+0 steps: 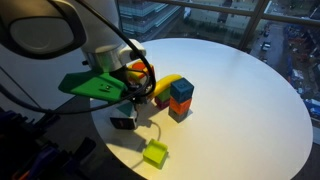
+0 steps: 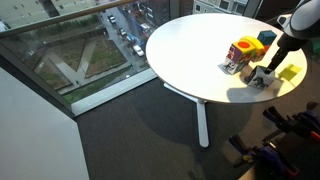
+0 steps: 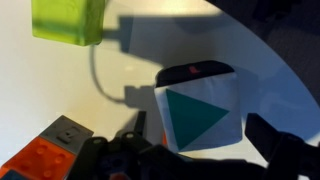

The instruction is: Put the black and white cube on the top of the block stack

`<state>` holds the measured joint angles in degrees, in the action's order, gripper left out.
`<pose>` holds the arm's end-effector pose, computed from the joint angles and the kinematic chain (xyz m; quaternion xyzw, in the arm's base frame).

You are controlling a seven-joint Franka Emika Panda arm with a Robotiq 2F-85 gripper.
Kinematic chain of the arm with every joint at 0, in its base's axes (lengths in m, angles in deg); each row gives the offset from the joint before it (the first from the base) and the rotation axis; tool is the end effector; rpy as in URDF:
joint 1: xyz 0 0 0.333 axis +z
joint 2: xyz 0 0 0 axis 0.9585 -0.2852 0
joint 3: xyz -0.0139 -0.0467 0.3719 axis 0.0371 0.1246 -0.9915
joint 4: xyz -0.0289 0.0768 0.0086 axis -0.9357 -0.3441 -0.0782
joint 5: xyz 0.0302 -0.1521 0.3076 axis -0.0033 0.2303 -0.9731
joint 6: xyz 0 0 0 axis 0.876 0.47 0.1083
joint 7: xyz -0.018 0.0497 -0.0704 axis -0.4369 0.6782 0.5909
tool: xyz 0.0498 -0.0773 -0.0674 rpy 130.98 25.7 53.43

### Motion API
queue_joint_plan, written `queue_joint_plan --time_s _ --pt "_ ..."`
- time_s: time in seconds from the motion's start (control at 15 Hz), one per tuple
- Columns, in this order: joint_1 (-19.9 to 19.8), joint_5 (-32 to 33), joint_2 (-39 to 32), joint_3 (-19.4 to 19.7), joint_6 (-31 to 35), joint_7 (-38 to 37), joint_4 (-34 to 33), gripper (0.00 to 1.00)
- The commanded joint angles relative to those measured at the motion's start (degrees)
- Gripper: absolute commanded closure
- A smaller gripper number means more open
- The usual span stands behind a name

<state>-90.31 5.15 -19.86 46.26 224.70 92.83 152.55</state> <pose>0.4041 -0.2006 0.2900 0.9921 0.1247 0.0043 0.0122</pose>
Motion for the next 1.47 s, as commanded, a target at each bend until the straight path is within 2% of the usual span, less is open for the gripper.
queue_joint_plan --time_s 0.0,0.4,1.4 --pt "-2.51 -1.17 -0.46 -2.42 1.64 3.98 0.2 0.0" --pt "-3.92 -1.08 -1.17 -4.0 2.56 6.65 0.46 0.0" --pt "-5.01 0.43 -4.37 -4.35 5.12 10.03 0.61 0.0"
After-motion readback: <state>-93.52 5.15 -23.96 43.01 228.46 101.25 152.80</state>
